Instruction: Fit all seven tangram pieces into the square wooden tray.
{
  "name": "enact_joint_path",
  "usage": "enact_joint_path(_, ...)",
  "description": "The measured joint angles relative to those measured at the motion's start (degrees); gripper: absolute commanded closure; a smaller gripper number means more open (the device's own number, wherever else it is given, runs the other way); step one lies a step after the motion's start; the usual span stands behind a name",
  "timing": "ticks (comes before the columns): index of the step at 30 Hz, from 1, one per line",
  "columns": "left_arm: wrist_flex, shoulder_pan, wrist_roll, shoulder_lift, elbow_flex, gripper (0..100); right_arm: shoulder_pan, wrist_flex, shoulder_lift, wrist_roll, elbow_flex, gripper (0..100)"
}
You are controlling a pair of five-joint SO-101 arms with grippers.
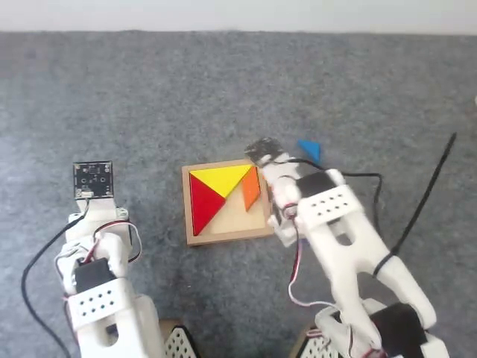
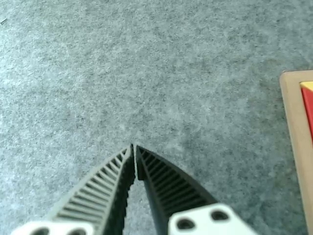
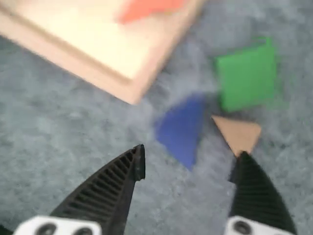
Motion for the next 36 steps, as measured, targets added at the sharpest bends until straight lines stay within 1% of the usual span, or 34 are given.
enact_joint_path(3, 0.00, 0.00, 0.00, 0.00, 0.00, 99, 2.46, -0.79, 0.00, 1.85, 2.29, 73.7)
enact_joint_path(6, 0.00, 0.00, 0.00, 0.00, 0.00, 99, 3.87, -4.31, 0.00, 2.46, 5.27, 73.5)
enact_joint_path(10, 0.00, 0.00, 0.00, 0.00, 0.00, 99, 2.99, -10.37, 0.00, 2.64, 9.67, 73.5)
enact_joint_path(12, 0.00, 0.00, 0.00, 0.00, 0.00, 99, 1.32, -12.22, 0.00, 2.73, 10.20, 73.5)
enact_joint_path(16, 0.00, 0.00, 0.00, 0.00, 0.00, 99, 0.70, -14.33, 0.00, 1.85, 10.37, 73.5)
enact_joint_path(21, 0.00, 0.00, 0.00, 0.00, 0.00, 99, 0.18, -16.00, 0.62, -0.26, 10.37, 73.5)
enact_joint_path(24, 0.00, 0.00, 0.00, 0.00, 0.00, 99, -1.41, -17.32, 4.22, -0.88, 10.37, 73.5)
enact_joint_path(27, 0.00, 0.00, 0.00, 0.00, 0.00, 99, -1.76, -17.32, 6.95, -1.58, 9.58, 73.5)
enact_joint_path(36, 0.00, 0.00, 0.00, 0.00, 0.00, 99, -2.11, -16.53, 7.56, -1.67, 9.14, 73.8)
